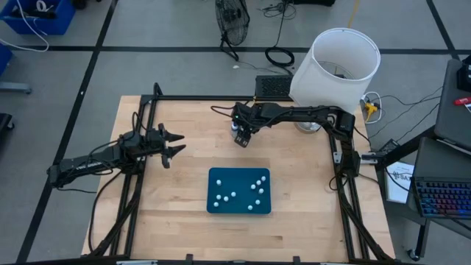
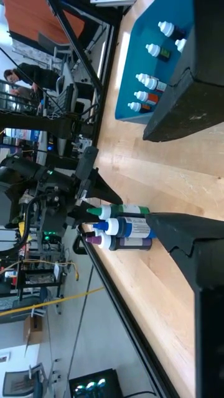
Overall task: Pick & Place food coloring
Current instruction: Put the green food coloring bottle into the bin
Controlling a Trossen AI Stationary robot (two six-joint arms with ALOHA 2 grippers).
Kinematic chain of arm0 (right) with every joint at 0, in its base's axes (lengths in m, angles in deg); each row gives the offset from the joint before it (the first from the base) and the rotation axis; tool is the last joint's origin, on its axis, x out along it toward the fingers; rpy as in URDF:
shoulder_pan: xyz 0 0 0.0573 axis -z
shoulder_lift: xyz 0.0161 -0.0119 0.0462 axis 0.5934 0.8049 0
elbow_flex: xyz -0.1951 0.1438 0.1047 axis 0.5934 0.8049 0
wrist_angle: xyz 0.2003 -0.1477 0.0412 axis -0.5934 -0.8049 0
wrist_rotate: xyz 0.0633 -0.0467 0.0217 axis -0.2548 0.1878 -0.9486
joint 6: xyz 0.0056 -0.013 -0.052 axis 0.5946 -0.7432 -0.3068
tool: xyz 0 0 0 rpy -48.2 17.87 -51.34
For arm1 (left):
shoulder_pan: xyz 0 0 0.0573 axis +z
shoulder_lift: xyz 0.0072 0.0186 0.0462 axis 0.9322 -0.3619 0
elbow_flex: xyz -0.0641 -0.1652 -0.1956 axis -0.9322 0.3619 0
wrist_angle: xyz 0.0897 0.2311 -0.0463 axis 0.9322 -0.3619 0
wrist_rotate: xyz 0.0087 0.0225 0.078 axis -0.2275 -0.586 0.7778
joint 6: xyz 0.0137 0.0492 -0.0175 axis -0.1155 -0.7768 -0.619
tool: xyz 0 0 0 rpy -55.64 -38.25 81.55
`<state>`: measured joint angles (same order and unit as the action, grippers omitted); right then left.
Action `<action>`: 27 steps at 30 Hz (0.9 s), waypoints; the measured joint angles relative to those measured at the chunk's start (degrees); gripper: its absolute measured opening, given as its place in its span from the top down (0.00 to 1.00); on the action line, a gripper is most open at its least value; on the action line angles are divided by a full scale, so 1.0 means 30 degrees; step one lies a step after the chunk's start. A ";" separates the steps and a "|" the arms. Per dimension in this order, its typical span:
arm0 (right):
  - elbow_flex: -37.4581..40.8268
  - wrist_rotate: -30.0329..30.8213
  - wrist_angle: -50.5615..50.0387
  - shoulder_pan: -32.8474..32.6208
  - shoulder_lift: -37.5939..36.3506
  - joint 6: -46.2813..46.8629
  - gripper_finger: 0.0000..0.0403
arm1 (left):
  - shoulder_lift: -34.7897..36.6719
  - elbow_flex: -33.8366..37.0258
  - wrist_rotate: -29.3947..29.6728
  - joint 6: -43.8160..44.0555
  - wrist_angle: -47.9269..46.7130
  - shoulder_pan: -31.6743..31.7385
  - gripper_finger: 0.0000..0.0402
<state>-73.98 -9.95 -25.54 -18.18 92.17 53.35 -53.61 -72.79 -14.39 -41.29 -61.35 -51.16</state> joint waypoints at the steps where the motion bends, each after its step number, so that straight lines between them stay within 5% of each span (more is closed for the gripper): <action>1: 0.0000 0.0007 0.0062 0.0000 0.0000 -0.0003 0.49 | 0.0000 0.0000 0.0000 -0.0005 0.0000 0.0000 0.50; 10: 0.0000 0.0029 0.0470 0.0000 0.0000 -0.0151 0.66 | 0.0000 0.0000 0.0000 -0.0001 0.0000 0.0000 0.49; 20: 0.0007 0.0071 -0.0007 -0.0718 -0.0322 -0.0763 0.66 | 0.0000 0.0000 0.0000 0.0000 0.0000 0.0000 0.52; 27: 0.0004 0.0546 -0.0048 -0.2543 -0.2736 -0.0651 0.66 | -0.0001 0.0000 0.0000 -0.0022 0.0000 0.0000 0.50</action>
<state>-73.97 -8.31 -25.68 -25.81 83.97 51.40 -53.61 -72.79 -14.39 -41.36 -61.35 -51.16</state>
